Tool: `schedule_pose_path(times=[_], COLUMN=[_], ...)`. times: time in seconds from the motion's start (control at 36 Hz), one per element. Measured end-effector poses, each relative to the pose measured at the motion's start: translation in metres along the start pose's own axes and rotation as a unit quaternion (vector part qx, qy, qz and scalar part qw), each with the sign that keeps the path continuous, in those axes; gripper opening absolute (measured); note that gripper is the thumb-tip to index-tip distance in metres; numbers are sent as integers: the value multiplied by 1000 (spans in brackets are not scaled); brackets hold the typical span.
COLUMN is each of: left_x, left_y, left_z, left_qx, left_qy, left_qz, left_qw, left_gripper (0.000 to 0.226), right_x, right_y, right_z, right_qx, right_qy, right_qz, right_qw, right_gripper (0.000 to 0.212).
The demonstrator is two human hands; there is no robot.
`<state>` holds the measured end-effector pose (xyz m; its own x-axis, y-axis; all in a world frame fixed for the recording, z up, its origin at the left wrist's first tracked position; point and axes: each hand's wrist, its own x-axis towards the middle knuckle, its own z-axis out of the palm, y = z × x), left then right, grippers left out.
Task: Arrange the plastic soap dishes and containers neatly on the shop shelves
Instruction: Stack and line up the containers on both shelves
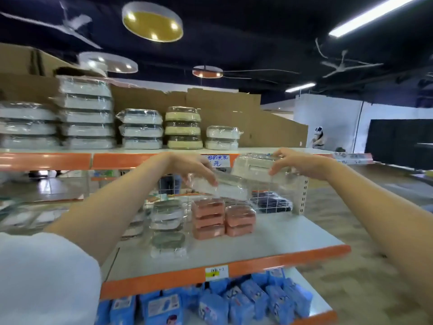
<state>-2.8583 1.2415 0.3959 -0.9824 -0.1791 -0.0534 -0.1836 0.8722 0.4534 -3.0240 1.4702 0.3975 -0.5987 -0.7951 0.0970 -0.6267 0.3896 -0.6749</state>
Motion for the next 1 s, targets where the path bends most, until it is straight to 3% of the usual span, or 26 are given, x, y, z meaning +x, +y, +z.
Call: schedule_pose_path(times=[0.08,0.17,0.19,0.25,0.31,0.36,0.53,0.61,0.69,0.83,1.0], left_x=[-3,0,4,11,19,30,71,93,113,140,149], left_y=[8,11,11,10,7,3,-8,-16,-20,-29,-30], left_z=[-23,-44,-50,-58,-62,-65,-77,-83,-87,-102,-116], left_qx=[-30,-40,-39,-42,-47,-52,-71,-88,-103,-140,-116], left_qy=[44,73,89,124,148,180,249,285,319,353,367], left_qz=[3,0,0,-7,-17,-25,-25,-29,-15,-26,-60], left_qw=[999,997,995,991,988,982,966,954,942,925,921], left_gripper=[62,45,34,18,31,52,35,60,76,52,48], right_x=[10,31,40,61,84,106,177,211,245,297,346], right_y=[-10,-14,-14,-13,-10,-5,12,20,26,24,12], right_z=[-13,-23,-25,-30,-35,-39,-61,-70,-75,-81,-75], right_qx=[25,42,43,44,51,63,110,97,111,145,151], right_qy=[12,50,54,51,55,60,68,69,57,29,-10], right_qz=[-30,-41,-45,-58,-65,-69,-89,-105,-124,-148,-163], right_qw=[999,997,997,996,995,994,988,987,984,978,975], right_gripper=[48,12,16,52,85,99,87,101,90,88,81])
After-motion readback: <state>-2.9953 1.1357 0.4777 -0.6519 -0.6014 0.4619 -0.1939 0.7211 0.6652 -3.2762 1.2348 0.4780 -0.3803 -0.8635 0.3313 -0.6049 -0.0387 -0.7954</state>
